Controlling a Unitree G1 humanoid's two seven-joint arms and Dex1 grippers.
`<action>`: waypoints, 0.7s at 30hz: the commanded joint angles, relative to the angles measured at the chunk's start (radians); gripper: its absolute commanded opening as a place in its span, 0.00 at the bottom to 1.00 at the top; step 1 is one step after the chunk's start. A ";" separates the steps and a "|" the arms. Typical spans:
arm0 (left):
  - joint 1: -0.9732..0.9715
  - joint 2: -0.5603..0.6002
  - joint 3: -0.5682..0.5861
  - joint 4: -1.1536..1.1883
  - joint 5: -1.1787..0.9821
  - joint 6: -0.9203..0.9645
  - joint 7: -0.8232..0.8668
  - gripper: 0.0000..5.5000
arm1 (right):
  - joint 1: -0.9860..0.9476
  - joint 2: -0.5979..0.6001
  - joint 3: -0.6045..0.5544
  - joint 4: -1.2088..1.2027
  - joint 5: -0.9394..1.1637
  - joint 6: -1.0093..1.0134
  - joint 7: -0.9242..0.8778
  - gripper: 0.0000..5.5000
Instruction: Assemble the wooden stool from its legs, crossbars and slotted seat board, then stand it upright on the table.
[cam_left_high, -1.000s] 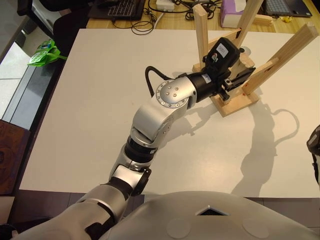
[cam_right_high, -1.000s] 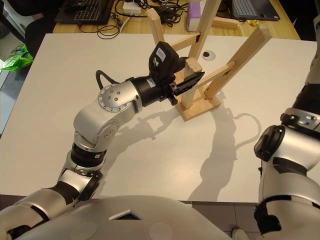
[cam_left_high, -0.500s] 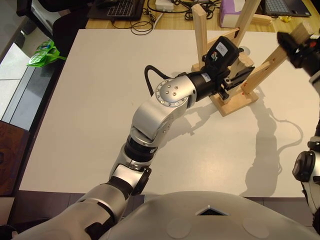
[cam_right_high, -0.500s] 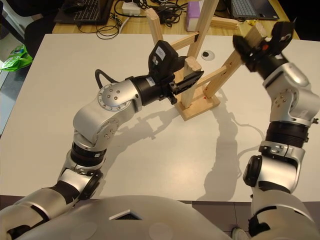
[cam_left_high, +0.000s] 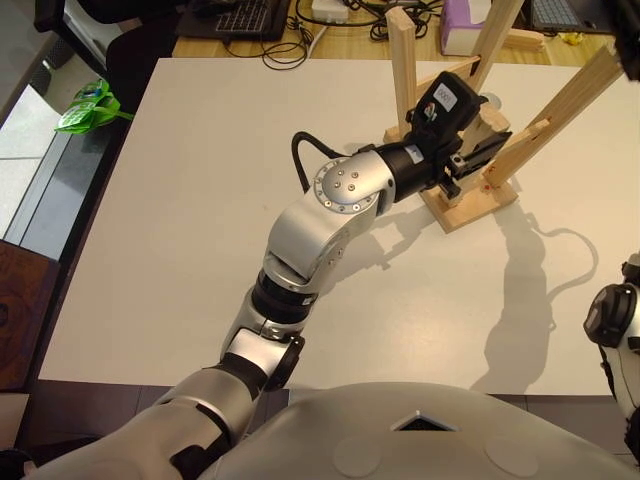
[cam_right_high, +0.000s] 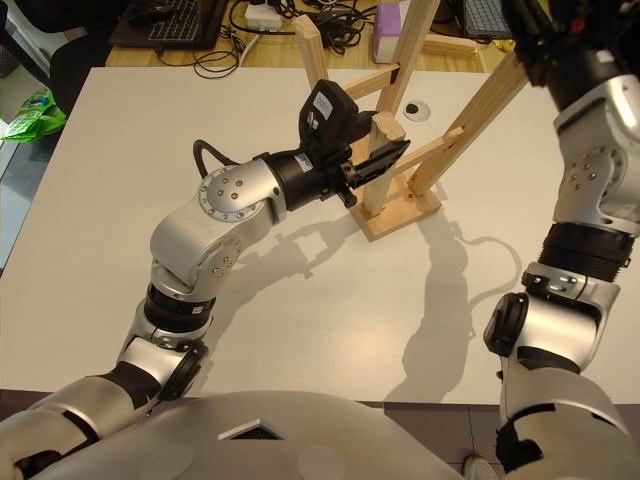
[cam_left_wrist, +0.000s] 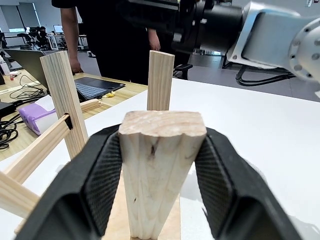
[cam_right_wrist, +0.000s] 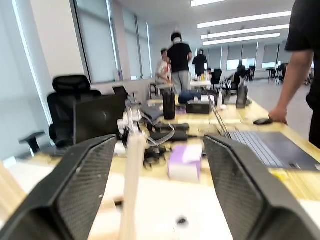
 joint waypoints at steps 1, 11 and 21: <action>0.013 -0.006 -0.004 0.011 0.002 0.027 0.011 0.39 | 0.086 -0.024 0.062 0.071 -0.081 0.008 0.019 0.59; 0.021 -0.013 0.000 -0.001 -0.006 0.037 0.024 0.39 | 0.142 -0.051 0.164 0.045 -0.138 0.088 0.057 0.59; 0.018 -0.010 0.003 0.006 -0.005 0.036 0.014 0.39 | 0.087 0.044 0.021 -0.030 -0.070 -0.105 -0.057 0.59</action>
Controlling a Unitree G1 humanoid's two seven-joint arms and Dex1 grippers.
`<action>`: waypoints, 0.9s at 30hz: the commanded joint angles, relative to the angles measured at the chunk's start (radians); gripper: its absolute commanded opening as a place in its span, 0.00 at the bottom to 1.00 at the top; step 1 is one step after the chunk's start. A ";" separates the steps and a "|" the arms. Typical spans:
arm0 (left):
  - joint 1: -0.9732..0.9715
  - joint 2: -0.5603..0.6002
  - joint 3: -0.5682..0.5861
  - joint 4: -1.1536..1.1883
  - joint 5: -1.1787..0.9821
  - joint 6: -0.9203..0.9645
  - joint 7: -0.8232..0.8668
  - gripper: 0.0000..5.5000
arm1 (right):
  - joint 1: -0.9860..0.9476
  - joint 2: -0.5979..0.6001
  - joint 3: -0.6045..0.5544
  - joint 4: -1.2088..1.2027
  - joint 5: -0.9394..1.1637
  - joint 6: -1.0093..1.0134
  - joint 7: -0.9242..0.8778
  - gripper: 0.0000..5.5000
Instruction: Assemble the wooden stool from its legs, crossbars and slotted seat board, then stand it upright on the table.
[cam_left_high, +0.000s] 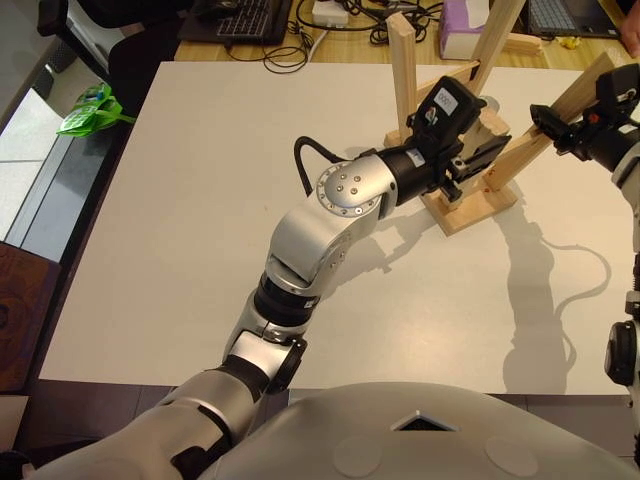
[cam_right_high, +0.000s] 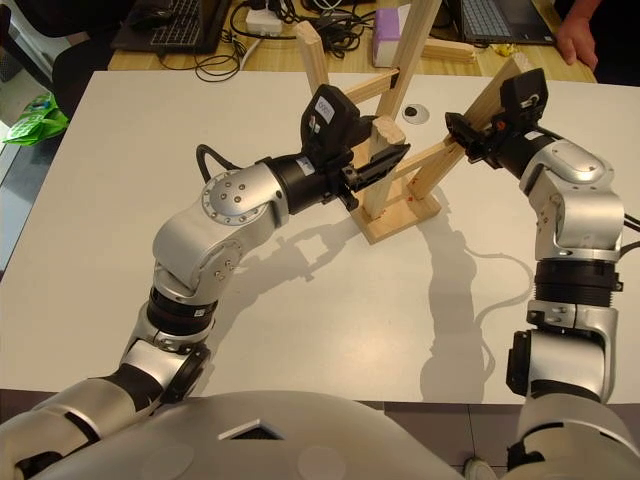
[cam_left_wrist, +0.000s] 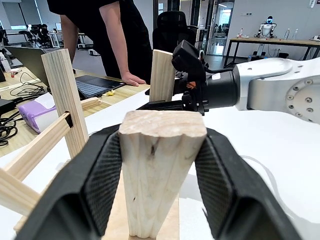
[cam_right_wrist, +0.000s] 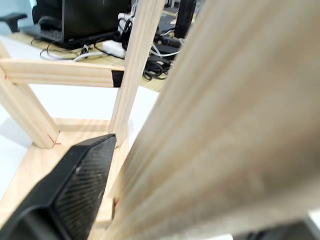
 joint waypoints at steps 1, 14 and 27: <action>0.005 0.003 0.004 0.016 -0.002 0.016 -0.003 0.39 | -0.064 0.072 -0.132 0.003 0.050 -0.110 -0.100 0.59; 0.011 0.008 -0.004 0.031 0.004 -0.007 -0.012 0.39 | -0.088 0.086 -0.098 -0.397 0.079 -0.219 -0.080 0.59; 0.022 0.011 -0.008 0.011 -0.004 0.007 -0.012 0.39 | 0.237 0.131 0.100 -0.385 0.078 0.194 -0.086 0.59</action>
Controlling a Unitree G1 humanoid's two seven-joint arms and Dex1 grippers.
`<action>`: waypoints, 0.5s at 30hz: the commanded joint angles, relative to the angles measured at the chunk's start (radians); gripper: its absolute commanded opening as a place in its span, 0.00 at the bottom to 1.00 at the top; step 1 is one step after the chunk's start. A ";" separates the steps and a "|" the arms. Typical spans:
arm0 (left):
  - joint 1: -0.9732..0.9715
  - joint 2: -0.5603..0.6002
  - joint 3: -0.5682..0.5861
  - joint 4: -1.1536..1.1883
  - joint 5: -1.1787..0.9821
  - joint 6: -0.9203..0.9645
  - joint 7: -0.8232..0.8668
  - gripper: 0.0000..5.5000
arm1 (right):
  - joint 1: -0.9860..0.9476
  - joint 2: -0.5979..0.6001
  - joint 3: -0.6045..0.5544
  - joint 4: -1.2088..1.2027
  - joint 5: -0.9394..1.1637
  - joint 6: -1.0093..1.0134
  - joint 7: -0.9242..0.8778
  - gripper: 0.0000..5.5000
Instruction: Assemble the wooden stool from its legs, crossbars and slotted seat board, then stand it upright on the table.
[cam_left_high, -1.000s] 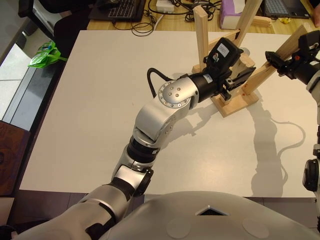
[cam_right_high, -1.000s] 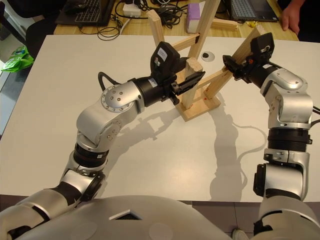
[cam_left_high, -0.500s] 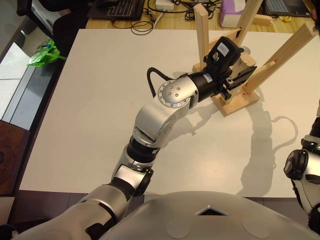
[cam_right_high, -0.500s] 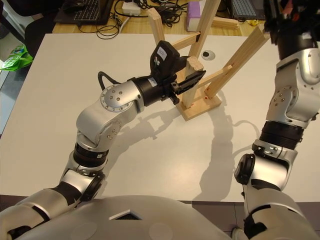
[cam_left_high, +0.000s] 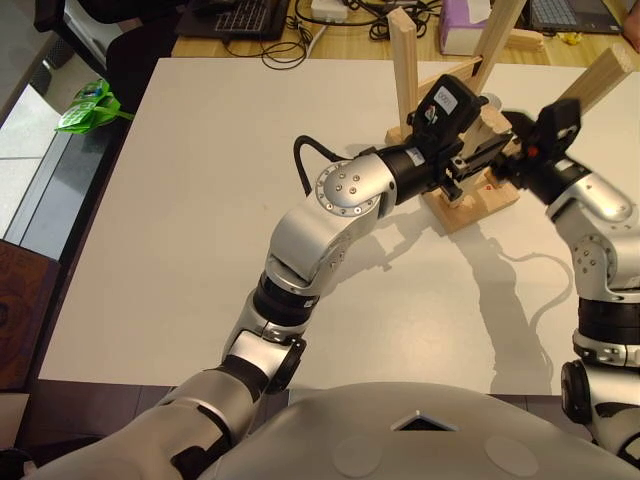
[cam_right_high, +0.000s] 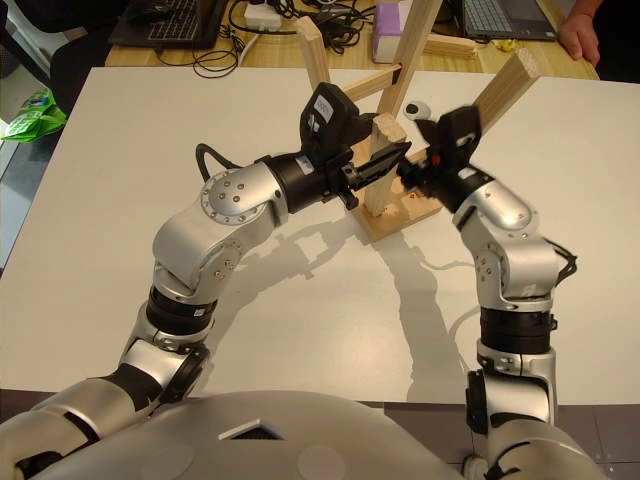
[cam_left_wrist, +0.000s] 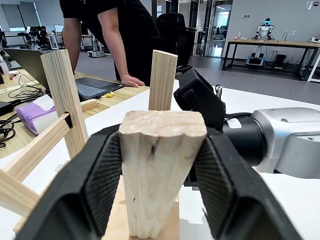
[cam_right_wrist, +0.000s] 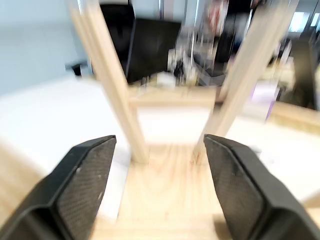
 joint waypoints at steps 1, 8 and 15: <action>0.021 0.006 -0.004 0.004 -0.005 0.031 -0.002 0.39 | 0.025 -0.014 0.013 0.049 -0.026 0.088 -0.016 0.59; 0.020 0.007 -0.002 0.008 -0.006 0.029 -0.003 0.39 | -0.179 0.050 -0.179 0.041 0.015 -0.143 -0.101 0.59; 0.014 0.013 -0.001 0.004 -0.007 0.036 -0.011 0.39 | -0.162 -0.007 -0.124 0.088 -0.058 -0.104 -0.076 0.59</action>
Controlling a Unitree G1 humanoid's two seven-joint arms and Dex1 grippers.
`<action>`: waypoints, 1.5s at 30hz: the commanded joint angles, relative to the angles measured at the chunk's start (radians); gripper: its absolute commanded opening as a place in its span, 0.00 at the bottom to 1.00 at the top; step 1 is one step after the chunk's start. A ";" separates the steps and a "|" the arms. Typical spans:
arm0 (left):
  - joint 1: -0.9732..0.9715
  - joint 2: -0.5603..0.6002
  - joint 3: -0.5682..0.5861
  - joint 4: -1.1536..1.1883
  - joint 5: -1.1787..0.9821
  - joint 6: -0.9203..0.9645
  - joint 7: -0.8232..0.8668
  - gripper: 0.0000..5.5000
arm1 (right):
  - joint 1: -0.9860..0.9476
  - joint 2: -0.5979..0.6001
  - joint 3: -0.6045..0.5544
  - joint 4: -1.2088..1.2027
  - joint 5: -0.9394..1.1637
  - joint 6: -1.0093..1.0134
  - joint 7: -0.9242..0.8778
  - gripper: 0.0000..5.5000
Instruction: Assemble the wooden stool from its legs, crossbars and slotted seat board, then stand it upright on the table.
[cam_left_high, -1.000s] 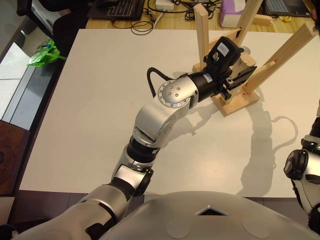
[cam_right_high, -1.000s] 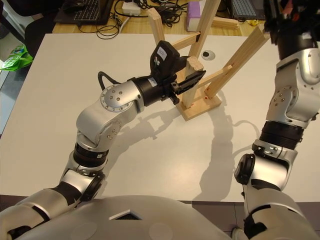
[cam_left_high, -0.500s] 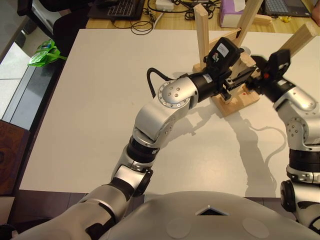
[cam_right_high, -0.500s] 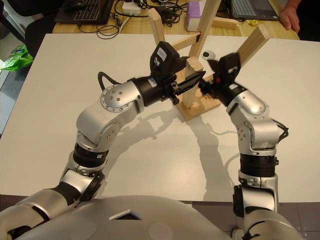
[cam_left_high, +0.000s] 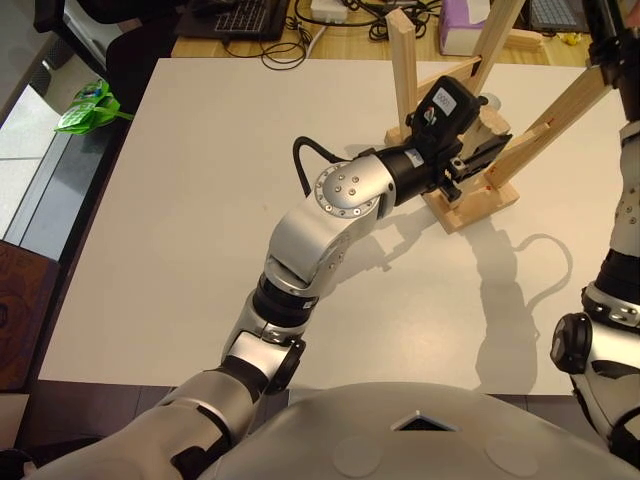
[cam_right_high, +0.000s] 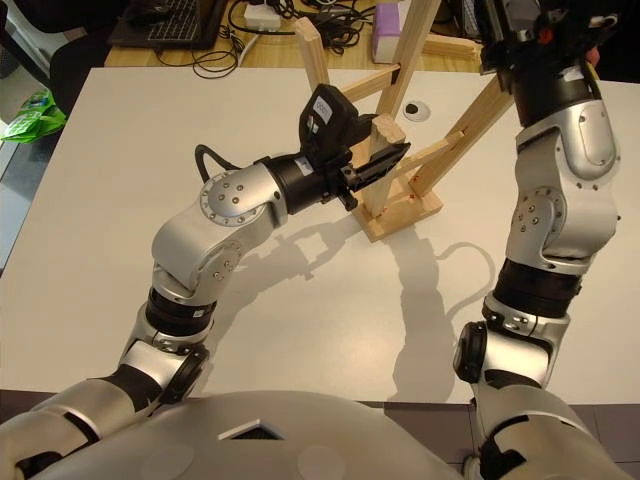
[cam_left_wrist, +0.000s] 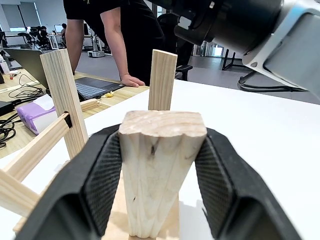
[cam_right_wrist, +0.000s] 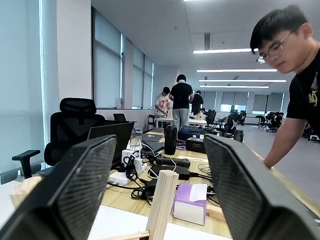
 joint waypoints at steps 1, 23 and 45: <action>0.012 0.010 -0.001 0.011 -0.007 0.035 -0.007 0.39 | 0.118 -0.062 0.128 0.076 -0.081 0.150 0.045 0.59; 0.013 0.002 -0.003 0.010 -0.004 0.036 -0.009 0.39 | 0.122 -0.070 0.159 0.060 -0.076 0.212 0.071 0.59; 0.005 -0.013 0.017 0.016 -0.001 -0.034 -0.005 0.49 | 0.096 0.022 0.071 -0.080 -0.016 -0.041 0.063 0.68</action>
